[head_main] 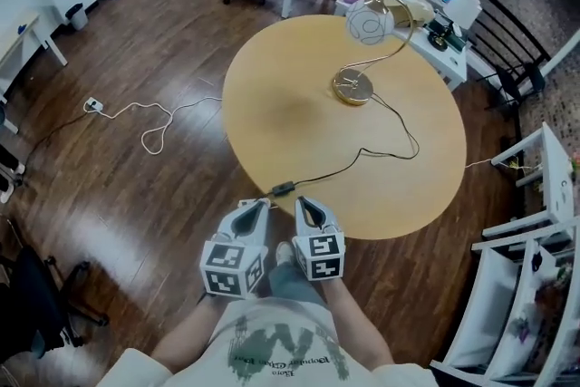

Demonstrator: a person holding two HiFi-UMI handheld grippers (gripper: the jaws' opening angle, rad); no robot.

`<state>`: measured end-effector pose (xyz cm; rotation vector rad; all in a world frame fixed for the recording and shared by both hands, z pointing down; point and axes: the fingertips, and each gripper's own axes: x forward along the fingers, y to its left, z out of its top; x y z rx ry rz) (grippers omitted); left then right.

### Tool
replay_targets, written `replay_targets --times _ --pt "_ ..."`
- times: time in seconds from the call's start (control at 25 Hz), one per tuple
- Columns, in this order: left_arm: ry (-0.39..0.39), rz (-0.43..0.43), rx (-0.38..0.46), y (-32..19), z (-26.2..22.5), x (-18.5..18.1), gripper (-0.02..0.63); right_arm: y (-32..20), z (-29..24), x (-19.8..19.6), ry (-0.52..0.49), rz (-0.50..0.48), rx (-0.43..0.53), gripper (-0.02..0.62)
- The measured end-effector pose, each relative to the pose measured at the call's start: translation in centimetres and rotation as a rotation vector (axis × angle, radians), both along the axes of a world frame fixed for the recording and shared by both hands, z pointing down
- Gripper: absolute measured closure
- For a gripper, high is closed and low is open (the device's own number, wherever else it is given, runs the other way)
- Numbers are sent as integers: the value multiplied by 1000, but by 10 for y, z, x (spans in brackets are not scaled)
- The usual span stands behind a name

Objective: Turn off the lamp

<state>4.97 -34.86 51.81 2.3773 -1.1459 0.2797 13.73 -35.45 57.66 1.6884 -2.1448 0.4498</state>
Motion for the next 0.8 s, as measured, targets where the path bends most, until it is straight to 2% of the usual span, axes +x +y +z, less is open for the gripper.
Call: replay_targets --times 0.16,0.48,0.8 --pt "27 55 13 26 -7 4 607 34 -22 3 -35 75 30 595" --pt "75 167 4 85 -15 19 607 108 -63 -1 -57 149 89 595" --pt "93 252 63 127 -40 28 607 158 -110 -16 -116 195 185 597"
